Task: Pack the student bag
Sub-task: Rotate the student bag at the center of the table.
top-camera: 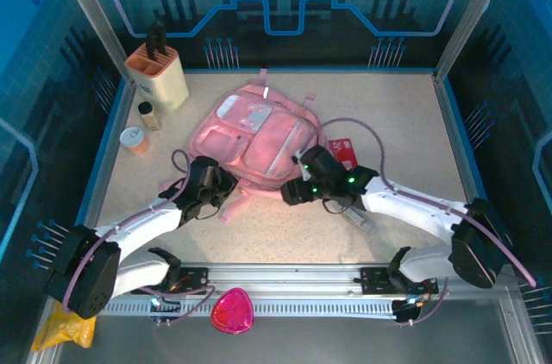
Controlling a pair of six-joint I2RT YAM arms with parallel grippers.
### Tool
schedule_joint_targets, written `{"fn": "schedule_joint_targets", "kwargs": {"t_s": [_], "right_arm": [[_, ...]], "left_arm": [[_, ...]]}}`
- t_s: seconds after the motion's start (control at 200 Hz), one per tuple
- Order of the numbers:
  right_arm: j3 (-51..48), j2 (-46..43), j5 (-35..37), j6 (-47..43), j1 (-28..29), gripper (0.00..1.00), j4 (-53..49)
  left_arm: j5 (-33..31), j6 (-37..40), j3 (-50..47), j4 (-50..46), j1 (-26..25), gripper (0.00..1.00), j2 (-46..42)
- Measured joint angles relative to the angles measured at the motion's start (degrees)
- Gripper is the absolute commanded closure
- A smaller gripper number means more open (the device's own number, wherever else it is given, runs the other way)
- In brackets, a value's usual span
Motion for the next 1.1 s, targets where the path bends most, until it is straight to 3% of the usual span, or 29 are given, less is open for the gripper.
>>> {"fn": "schedule_joint_targets", "kwargs": {"t_s": [0.11,0.23,0.565,0.715,0.875,1.101], "right_arm": [[0.2,5.4,-2.4,0.4,3.9,0.36,4.0],[1.0,10.4,-3.7,0.3,4.0,0.37,6.4],[5.0,16.5,-8.9,-5.7,-6.1,0.34,9.0],[6.4,15.9,-8.4,-8.9,-7.2,0.3,9.1],[5.0,11.7,-6.0,-8.7,-5.7,0.33,9.0],[2.4,9.7,-3.7,-5.0,2.6,0.45,10.6]], "left_arm": [[-0.9,-0.5,-0.2,-0.7,-0.3,1.0,-2.0],[-1.2,-0.6,-0.5,-1.9,-0.5,1.0,-3.5],[-1.9,-1.1,-1.2,-0.2,-3.9,1.0,-4.0],[-1.7,-1.8,-1.2,2.0,-4.8,1.0,-1.1],[-1.4,-2.2,-0.9,3.1,-5.3,1.0,1.4],[-0.7,-3.5,-0.6,4.8,-5.5,1.0,3.4]]}}
